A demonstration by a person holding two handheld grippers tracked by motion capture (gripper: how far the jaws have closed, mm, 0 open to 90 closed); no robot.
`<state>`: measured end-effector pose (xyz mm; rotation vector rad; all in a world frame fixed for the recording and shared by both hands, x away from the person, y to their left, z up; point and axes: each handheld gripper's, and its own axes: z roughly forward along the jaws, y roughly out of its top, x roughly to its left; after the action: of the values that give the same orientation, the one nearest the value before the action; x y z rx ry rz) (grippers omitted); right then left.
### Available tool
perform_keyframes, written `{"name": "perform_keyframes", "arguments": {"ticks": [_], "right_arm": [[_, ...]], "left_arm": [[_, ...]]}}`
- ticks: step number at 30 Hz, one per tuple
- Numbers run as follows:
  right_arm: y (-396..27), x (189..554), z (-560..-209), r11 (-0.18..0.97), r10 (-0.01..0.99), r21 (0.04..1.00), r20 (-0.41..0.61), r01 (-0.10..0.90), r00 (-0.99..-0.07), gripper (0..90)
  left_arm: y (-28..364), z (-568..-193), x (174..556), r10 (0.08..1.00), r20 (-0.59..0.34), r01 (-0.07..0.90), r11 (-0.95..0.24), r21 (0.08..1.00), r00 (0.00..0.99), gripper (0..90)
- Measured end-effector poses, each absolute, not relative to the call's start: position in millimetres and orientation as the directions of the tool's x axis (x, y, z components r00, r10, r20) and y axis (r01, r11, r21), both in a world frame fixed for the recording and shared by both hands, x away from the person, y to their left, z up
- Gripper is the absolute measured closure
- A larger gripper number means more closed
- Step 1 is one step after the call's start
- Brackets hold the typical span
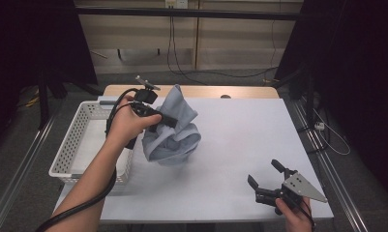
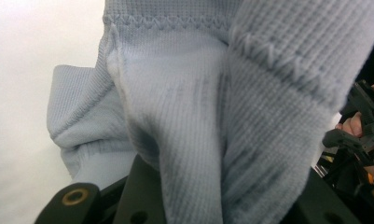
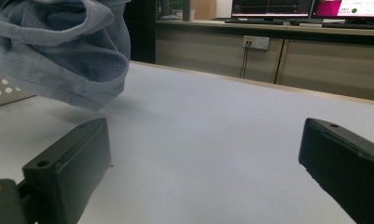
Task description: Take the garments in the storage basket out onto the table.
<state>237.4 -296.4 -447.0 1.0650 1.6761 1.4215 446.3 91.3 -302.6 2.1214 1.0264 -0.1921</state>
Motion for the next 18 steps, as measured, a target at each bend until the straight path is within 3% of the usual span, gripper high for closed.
{"name": "perform_keyframes", "arguments": {"ticks": [18], "right_arm": [[-295.8,237.7,-447.2,0.073,0.902,0.986,0.0,0.151,-0.432,1.6]], "left_arm": [[75.1,-341.7,442.2,0.598,-0.429,0.716,-0.401,0.571,0.677,68.5]]}}
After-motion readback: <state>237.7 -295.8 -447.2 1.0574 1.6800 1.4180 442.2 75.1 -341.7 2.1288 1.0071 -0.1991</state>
